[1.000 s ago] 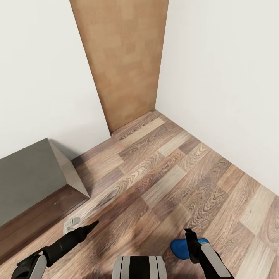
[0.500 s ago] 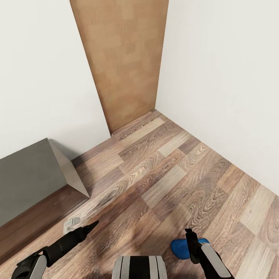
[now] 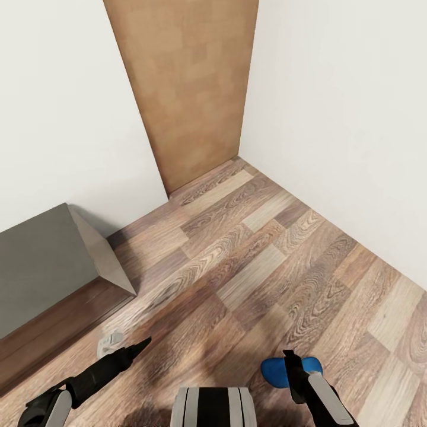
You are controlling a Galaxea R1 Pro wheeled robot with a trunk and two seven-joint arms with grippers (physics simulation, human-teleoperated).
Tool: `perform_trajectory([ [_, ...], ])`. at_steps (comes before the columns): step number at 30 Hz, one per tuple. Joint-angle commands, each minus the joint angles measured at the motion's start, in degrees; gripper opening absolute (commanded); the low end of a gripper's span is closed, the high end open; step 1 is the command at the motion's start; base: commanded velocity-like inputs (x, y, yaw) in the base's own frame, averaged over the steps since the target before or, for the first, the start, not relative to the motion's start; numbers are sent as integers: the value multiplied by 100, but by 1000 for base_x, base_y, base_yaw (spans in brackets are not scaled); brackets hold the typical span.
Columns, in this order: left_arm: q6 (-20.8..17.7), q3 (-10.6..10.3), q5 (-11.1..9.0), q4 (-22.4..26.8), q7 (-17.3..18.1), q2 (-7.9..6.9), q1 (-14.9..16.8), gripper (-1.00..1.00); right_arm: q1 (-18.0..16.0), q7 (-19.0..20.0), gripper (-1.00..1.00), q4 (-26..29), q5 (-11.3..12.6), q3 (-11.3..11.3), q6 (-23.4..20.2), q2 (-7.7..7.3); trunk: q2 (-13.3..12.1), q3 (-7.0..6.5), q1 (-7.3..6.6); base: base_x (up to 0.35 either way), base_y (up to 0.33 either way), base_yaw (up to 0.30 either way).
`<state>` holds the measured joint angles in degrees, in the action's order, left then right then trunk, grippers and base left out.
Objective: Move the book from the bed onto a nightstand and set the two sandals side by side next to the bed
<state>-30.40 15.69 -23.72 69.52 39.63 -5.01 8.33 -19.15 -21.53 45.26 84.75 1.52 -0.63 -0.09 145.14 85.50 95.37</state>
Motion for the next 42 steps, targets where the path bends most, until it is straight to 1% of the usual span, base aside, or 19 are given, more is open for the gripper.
perform_trajectory([
  [1, -45, 7, -36, 0, 7, 0, 2, 100, -1, -27, 100, 10, 33, 6, -7, 0, 3, 26, 1, 0, 0, 0],
  [10, -45, 6, -36, 0, 10, 0, 2, 100, -1, -27, 100, 10, 33, 6, -7, 0, 15, 226, 25, 0, 0, 0],
  [27, -45, 13, -42, 0, 10, -3, 2, 100, -1, -27, 100, 10, 33, 6, -7, 0, 15, 226, 25, 0, 0, 0],
  [33, -45, 13, -38, 0, 10, 0, 2, 100, -1, -27, 100, 10, 33, 6, -7, 0, 15, 226, 25, 116, 0, 0],
  [42, -45, 13, -41, 0, 10, 0, 2, 100, -1, -27, 100, 10, 33, 6, -7, 0, 15, 226, 25, 13, 0, 0],
])
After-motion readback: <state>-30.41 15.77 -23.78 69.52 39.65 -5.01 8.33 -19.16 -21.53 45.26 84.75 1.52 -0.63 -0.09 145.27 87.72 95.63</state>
